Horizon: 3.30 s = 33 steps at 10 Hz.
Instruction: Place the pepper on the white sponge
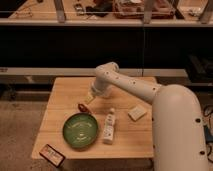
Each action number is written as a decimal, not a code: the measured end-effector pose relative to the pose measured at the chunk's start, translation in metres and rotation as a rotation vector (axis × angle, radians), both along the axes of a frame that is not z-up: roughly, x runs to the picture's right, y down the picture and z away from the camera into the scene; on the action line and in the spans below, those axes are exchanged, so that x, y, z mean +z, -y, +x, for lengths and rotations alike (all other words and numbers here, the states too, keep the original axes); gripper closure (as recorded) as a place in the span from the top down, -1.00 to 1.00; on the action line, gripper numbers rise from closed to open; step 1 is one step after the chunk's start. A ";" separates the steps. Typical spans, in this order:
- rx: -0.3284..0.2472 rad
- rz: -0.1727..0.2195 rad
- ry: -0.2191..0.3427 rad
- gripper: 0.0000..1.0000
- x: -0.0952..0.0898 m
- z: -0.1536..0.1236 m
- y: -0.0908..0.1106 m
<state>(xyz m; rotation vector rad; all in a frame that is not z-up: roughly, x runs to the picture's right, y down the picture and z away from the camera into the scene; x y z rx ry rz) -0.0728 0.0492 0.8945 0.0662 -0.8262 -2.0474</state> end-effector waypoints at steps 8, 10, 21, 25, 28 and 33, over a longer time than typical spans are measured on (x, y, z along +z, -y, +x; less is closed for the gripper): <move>0.000 0.000 0.000 0.26 0.000 0.000 0.000; 0.000 0.000 0.000 0.26 0.000 0.000 0.000; 0.116 0.282 0.110 0.26 -0.020 -0.053 0.036; 0.053 0.266 0.104 0.26 -0.005 -0.065 0.007; 0.055 0.269 0.115 0.26 0.001 -0.072 -0.002; 0.049 0.245 0.124 0.26 0.011 -0.076 -0.023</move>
